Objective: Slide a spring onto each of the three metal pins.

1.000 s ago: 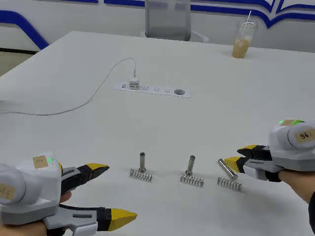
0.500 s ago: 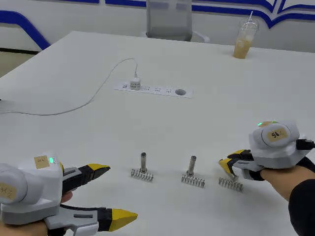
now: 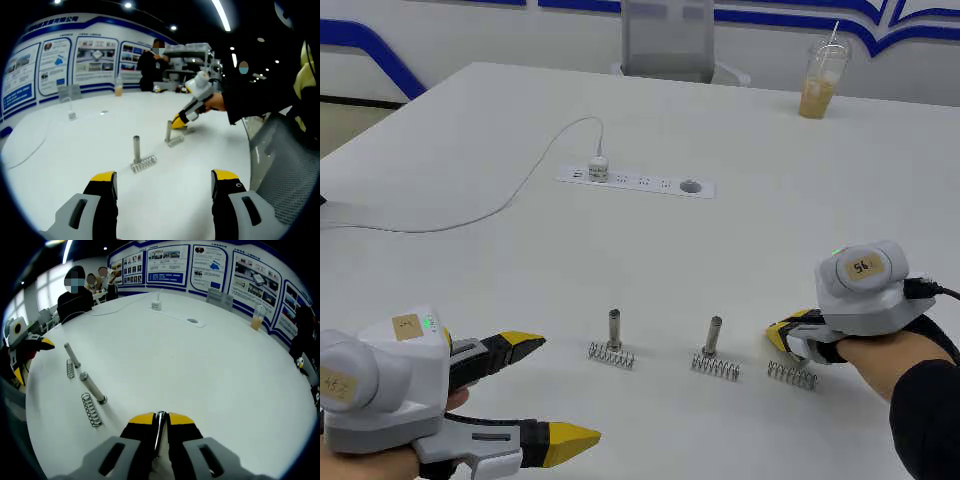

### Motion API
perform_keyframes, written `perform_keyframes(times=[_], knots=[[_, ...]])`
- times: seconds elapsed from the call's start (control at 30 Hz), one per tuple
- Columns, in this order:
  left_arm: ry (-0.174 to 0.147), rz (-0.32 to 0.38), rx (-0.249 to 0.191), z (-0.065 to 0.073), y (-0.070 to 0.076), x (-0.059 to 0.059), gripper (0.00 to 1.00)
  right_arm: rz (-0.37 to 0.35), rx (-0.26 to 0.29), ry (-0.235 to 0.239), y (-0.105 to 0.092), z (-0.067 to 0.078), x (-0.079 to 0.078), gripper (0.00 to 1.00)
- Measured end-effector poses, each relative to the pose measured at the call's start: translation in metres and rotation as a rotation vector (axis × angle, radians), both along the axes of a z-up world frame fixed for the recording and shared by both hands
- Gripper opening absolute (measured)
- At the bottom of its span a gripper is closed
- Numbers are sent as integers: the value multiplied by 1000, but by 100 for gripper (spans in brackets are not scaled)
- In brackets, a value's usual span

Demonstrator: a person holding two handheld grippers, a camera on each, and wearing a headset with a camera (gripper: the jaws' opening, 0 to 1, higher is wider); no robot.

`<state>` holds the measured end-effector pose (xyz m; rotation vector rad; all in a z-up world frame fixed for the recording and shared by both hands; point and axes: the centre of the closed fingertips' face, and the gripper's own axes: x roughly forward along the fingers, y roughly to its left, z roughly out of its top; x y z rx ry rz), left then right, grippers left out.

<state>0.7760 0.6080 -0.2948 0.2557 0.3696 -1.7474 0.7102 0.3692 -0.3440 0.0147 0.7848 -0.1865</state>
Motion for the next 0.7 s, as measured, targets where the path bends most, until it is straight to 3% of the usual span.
perform_keyframes(times=[0.7], knots=[[2, 2, -1, 1, -1, 0, 77, -8, 28, 15, 3, -2, -2, 9]])
